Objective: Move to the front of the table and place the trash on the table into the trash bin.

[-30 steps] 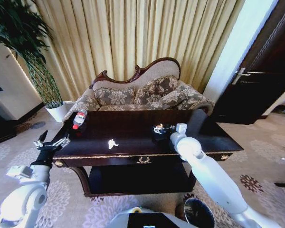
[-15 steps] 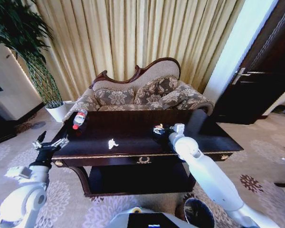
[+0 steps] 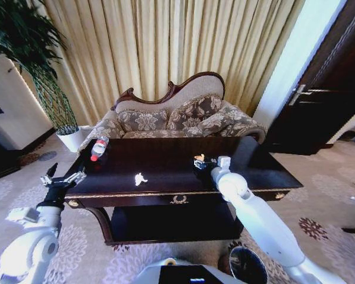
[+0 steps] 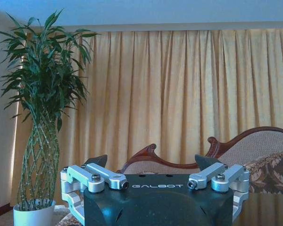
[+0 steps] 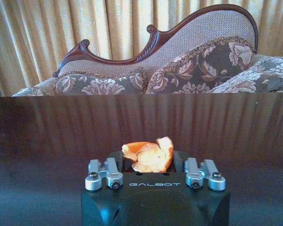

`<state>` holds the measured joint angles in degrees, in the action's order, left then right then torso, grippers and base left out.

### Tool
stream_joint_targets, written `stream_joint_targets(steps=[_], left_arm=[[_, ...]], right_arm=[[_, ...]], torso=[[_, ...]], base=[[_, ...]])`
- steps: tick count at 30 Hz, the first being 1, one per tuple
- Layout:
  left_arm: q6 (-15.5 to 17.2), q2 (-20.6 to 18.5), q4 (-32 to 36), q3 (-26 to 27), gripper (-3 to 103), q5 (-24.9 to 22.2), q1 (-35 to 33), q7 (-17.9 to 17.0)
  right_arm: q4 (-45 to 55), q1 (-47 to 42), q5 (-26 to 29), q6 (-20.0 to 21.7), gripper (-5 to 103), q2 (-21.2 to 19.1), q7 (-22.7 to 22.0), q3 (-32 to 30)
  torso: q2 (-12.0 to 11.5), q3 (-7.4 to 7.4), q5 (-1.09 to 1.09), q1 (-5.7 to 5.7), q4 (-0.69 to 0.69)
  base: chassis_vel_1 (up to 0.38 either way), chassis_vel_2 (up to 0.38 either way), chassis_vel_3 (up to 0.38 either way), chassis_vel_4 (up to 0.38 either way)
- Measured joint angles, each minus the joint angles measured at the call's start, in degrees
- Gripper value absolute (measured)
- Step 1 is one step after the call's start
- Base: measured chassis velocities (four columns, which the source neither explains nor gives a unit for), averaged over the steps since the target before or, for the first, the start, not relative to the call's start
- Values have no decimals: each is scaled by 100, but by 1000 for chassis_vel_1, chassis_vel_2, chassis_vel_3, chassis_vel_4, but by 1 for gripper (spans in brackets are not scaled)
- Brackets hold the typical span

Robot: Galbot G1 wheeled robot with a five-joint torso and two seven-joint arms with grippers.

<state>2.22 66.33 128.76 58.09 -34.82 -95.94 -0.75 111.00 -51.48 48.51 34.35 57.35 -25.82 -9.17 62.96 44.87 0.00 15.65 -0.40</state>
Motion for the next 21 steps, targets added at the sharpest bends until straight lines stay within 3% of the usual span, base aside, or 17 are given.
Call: stream_joint_targets(steps=[6,7,9,11,14,21], left_arm=[[-3,-3,0,4,100,0,7,3],[-3,-3,0,4,100,0,7,3],[-4,-4,6,-1,100,0,16,3],[-5,-5,11,-6,100,0,18,4],[-5,-6,30,-29,100,3,22,5],[-5,-23,35,-36,100,-1,37,4]], right_arm=[[92,-38,37,-64,30,-43,-5,-50],[92,-38,37,-64,30,-43,-5,-50],[152,-48,43,-114,20,-70,-11,-71],[187,-55,47,-133,20,-89,-11,-84],[331,-115,74,-188,4,-161,-12,-194],[725,-495,13,-502,2,-392,159,-852]], torso=[[0,0,0,0,-1],[0,0,0,0,-1],[0,0,0,0,0],[0,0,1,0,0],[0,0,0,0,0],[0,0,-1,0,-1]], base=[[0,0,0,0],[0,0,0,0],[0,0,0,0],[0,0,0,0],[0,0,0,0],[0,0,0,0]])
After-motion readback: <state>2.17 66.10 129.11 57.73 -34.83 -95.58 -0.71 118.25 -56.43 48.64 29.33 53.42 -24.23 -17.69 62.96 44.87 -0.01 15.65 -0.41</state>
